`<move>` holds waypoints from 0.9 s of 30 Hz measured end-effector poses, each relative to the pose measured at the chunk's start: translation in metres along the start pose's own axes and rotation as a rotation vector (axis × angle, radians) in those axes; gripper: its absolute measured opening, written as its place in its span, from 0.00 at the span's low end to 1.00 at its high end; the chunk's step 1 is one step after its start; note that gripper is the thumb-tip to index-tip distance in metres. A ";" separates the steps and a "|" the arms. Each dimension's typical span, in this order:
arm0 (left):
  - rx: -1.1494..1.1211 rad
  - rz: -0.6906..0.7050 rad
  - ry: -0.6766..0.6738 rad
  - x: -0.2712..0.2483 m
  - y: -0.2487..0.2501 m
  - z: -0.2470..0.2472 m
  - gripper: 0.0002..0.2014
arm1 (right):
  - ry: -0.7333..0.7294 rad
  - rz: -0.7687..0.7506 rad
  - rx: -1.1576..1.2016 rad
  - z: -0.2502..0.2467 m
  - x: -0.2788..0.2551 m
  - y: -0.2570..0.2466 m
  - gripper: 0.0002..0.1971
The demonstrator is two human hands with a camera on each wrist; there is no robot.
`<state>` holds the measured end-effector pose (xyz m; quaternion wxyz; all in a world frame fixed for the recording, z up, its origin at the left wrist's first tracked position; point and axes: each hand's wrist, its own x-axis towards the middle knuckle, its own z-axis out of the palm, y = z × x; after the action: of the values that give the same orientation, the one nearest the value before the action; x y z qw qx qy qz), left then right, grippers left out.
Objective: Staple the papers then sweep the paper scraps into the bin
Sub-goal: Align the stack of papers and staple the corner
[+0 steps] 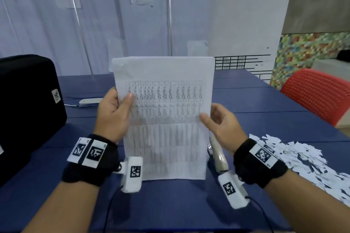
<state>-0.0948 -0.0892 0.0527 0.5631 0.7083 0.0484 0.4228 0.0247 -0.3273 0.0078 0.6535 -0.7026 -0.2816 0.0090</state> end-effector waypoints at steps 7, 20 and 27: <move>0.055 0.008 0.053 0.013 0.003 0.000 0.08 | -0.344 0.530 -1.220 -0.009 0.006 0.038 0.26; 0.040 -0.082 0.023 0.002 -0.004 0.006 0.06 | -0.216 0.437 -1.038 -0.021 0.006 0.029 0.18; 0.173 0.049 -0.090 0.000 0.028 0.019 0.06 | 0.245 -0.122 -0.610 -0.061 0.011 -0.064 0.31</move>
<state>-0.0937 -0.1133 0.0759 0.4909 0.7736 0.0422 0.3984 0.0326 -0.3794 0.0793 0.4412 -0.8436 -0.2322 -0.1993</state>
